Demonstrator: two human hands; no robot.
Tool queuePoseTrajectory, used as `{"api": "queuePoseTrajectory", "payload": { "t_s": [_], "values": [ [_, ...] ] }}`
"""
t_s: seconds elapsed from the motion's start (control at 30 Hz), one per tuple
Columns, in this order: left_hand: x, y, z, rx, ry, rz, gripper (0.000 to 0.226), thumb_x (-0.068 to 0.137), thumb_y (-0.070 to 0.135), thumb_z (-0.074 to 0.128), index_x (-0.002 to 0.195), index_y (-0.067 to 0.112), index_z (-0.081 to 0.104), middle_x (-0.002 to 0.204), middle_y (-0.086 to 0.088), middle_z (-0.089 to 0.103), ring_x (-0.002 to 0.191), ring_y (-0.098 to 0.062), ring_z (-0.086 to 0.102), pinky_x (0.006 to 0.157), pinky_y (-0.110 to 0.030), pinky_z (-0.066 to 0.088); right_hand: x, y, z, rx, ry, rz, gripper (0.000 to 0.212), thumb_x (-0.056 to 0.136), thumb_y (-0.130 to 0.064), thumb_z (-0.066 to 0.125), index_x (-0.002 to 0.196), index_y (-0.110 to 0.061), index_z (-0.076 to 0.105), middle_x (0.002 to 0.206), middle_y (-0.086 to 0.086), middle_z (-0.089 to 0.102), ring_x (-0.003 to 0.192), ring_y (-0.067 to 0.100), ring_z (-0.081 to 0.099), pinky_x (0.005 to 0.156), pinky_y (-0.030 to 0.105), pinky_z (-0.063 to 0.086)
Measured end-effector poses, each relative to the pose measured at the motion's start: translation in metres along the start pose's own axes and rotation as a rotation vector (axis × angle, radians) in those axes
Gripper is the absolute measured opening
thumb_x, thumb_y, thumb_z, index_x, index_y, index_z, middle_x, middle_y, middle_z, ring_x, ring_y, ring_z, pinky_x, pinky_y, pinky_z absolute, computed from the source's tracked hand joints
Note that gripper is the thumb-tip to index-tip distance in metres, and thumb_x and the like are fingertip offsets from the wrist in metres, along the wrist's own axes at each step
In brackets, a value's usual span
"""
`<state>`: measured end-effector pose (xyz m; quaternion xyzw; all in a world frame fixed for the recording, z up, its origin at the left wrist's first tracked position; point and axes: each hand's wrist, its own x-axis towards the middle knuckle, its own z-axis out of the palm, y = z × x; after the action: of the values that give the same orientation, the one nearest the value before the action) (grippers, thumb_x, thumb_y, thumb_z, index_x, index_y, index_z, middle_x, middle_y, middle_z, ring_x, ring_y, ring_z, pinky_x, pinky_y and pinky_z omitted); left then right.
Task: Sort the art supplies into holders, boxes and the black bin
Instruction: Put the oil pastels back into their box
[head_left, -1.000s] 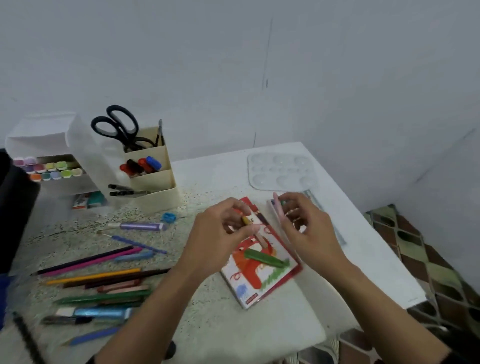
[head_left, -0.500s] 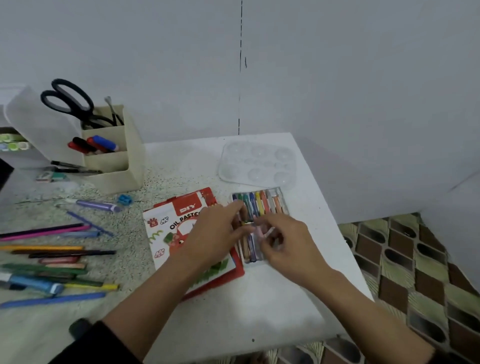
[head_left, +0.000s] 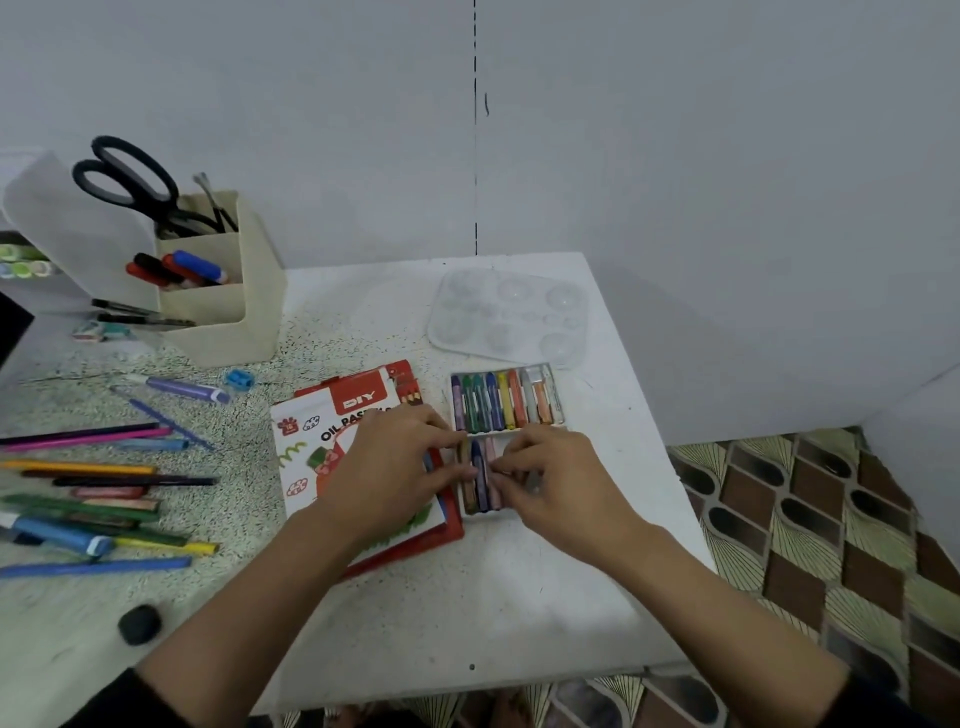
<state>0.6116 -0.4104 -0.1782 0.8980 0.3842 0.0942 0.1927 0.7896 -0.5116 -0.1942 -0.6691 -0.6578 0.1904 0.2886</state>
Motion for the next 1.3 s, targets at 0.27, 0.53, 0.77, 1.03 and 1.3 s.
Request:
{"api": "queuePoseTrajectory", "payload": {
  "t_s": [0.27, 0.53, 0.77, 1.03, 1.3],
  "values": [
    [-0.003, 0.004, 0.001, 0.179, -0.143, 0.003, 0.039, 0.094, 0.058, 0.055, 0.121, 0.035, 0.071, 0.115, 0.016, 0.056, 0.115, -0.009, 0.044, 0.104, -0.04, 0.026, 0.006, -0.003, -0.003, -0.086, -0.081, -0.032, 0.013, 0.088, -0.014, 0.07, 0.081, -0.014, 0.081, 0.087, -0.002, 0.059, 0.077, 0.008, 0.055, 0.067, 0.023, 0.049],
    [0.0, 0.009, -0.004, 0.224, -0.134, -0.001, 0.042, 0.091, 0.061, 0.059, 0.125, 0.038, 0.068, 0.121, 0.013, 0.061, 0.118, -0.014, 0.044, 0.105, -0.042, 0.029, 0.027, -0.018, -0.006, -0.305, -0.21, 0.065, 0.014, 0.074, -0.014, 0.064, 0.068, -0.015, 0.076, 0.075, -0.001, 0.059, 0.068, 0.017, 0.061, 0.061, 0.038, 0.058],
    [-0.021, -0.011, -0.02, -0.162, 0.119, -0.032, 0.022, 0.089, 0.04, 0.072, 0.109, 0.031, 0.076, 0.096, 0.014, 0.065, 0.09, -0.003, 0.055, 0.079, -0.026, 0.045, 0.033, -0.045, -0.006, -0.282, -0.041, 0.073, 0.012, 0.086, -0.026, 0.063, 0.084, -0.021, 0.074, 0.081, -0.006, 0.069, 0.073, 0.012, 0.061, 0.062, 0.027, 0.052],
    [-0.093, -0.113, -0.088, -0.123, 0.277, -0.256, 0.005, 0.091, 0.027, 0.072, 0.092, 0.032, 0.072, 0.071, 0.013, 0.06, 0.069, -0.009, 0.056, 0.061, -0.028, 0.05, 0.066, -0.119, 0.051, 0.046, -0.081, -0.089, 0.014, 0.094, -0.022, 0.064, 0.105, -0.022, 0.073, 0.087, -0.015, 0.065, 0.076, -0.001, 0.058, 0.075, 0.017, 0.049],
    [-0.153, -0.252, -0.13, 0.071, 0.106, -0.272, 0.01, 0.086, 0.036, 0.077, 0.094, 0.032, 0.075, 0.09, 0.02, 0.063, 0.085, -0.001, 0.058, 0.079, -0.028, 0.051, 0.125, -0.202, 0.136, 0.004, -0.141, -0.165, 0.019, 0.095, -0.025, 0.062, 0.11, -0.022, 0.073, 0.098, -0.009, 0.069, 0.084, 0.006, 0.059, 0.078, 0.024, 0.05]
  ]
}}
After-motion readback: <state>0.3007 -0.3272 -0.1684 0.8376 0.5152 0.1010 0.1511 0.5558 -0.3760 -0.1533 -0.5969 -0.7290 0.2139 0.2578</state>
